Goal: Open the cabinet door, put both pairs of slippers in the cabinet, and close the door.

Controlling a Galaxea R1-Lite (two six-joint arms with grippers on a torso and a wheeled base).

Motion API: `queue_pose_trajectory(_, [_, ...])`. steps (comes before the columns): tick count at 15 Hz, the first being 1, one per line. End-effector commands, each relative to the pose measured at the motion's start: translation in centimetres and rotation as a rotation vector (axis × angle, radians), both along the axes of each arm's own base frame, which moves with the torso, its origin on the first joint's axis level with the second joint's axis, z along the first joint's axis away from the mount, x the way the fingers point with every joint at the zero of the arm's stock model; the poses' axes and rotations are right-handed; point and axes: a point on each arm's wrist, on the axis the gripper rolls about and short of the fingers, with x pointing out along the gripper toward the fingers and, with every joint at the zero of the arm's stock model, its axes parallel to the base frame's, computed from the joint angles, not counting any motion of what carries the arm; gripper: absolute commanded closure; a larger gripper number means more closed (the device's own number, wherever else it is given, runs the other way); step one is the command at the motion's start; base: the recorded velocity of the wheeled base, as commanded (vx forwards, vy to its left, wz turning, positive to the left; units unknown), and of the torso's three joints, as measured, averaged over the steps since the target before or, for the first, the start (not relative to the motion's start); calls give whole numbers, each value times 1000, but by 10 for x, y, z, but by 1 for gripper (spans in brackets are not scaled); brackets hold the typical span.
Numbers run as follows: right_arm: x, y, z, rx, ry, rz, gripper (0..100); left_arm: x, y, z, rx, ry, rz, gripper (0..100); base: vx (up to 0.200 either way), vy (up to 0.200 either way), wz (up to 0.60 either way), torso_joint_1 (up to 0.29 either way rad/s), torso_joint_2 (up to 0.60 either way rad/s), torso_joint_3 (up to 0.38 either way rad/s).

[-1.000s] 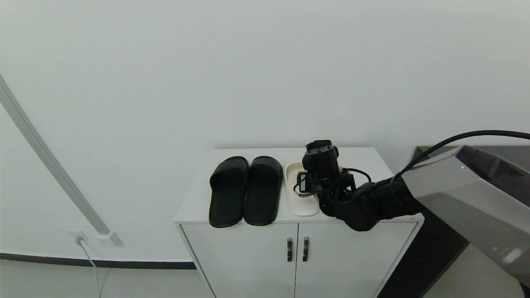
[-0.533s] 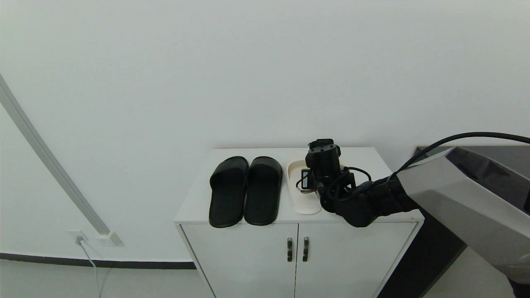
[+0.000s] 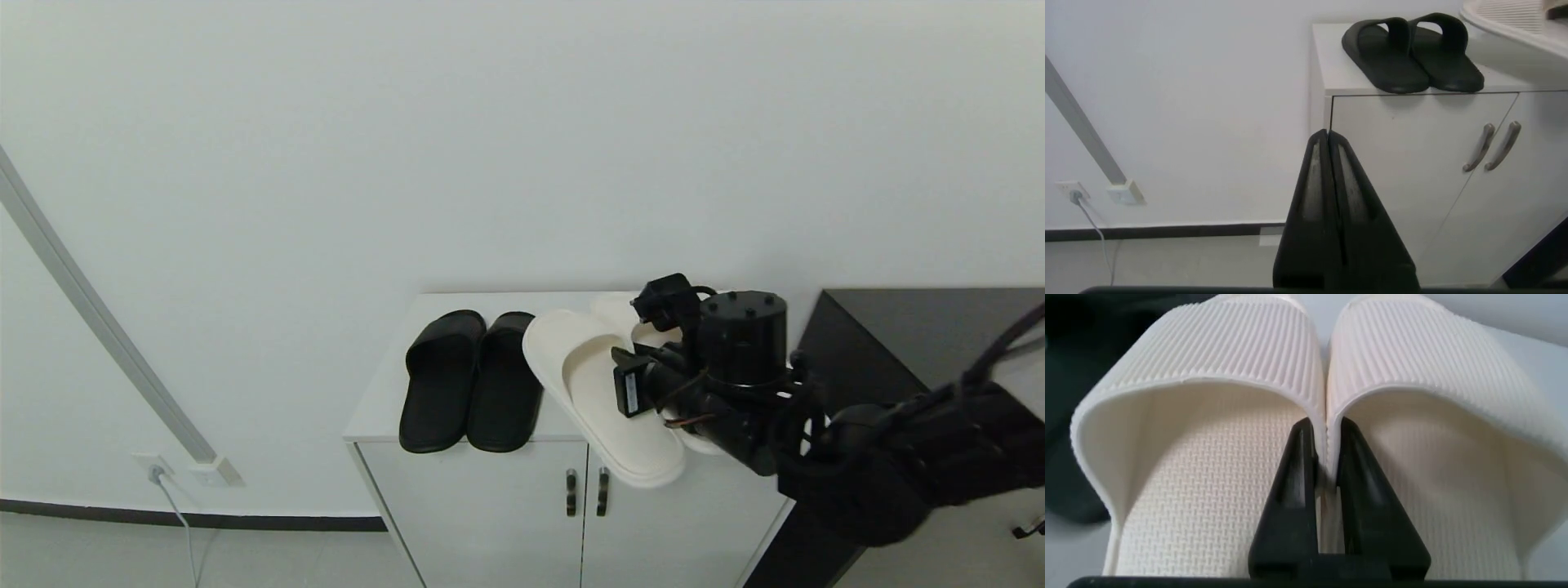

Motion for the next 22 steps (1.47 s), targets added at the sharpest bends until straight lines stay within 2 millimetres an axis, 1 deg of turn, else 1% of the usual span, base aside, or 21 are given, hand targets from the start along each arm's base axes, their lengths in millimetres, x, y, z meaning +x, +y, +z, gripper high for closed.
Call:
queue_pose_trajectory(1, [-59, -31, 41, 54, -44, 193, 100, 0, 0, 0, 0, 2, 0, 100, 0, 0, 0, 0, 0, 0])
queue_pose_trajectory(2, [-70, -41, 47, 50, -29, 255, 100, 0, 0, 0, 0, 0, 0, 100, 0, 0, 0, 0, 0, 0])
queue_pose_trajectory(3, [-78, -49, 49, 39, -25, 297, 100, 0, 0, 0, 0, 0, 2, 100, 0, 0, 0, 0, 0, 0])
queue_pose_trajectory(4, [-82, -56, 49, -10, -64, 337, 100, 0, 0, 0, 0, 0, 0, 100, 0, 0, 0, 0, 0, 0])
queue_pose_trajectory(5, [-82, -66, 46, -100, -120, 364, 100, 0, 0, 0, 0, 2, 2, 100, 0, 0, 0, 0, 0, 0])
queue_pose_trajectory(7, [-87, -69, 48, -107, -134, 403, 100, 0, 0, 0, 0, 0, 2, 100, 0, 0, 0, 0, 0, 0])
queue_pose_trajectory(10, [-96, -75, 53, -69, -52, 482, 100, 0, 0, 0, 0, 2, 0, 100, 0, 0, 0, 0, 0, 0])
queue_pose_trajectory(12, [-100, -77, 55, -67, -28, 515, 100, 0, 0, 0, 0, 0, 0, 100, 0, 0, 0, 0, 0, 0])
queue_pose_trajectory(18, [-99, -76, 52, -71, -15, 526, 100, 0, 0, 0, 0, 2, 0, 100, -200, 0, 0, 2, 8, 2])
queue_pose_trajectory(22, [-99, -76, 51, -72, -14, 526, 100, 0, 0, 0, -2, 0, 2, 100, 0, 0, 0, 0, 0, 0])
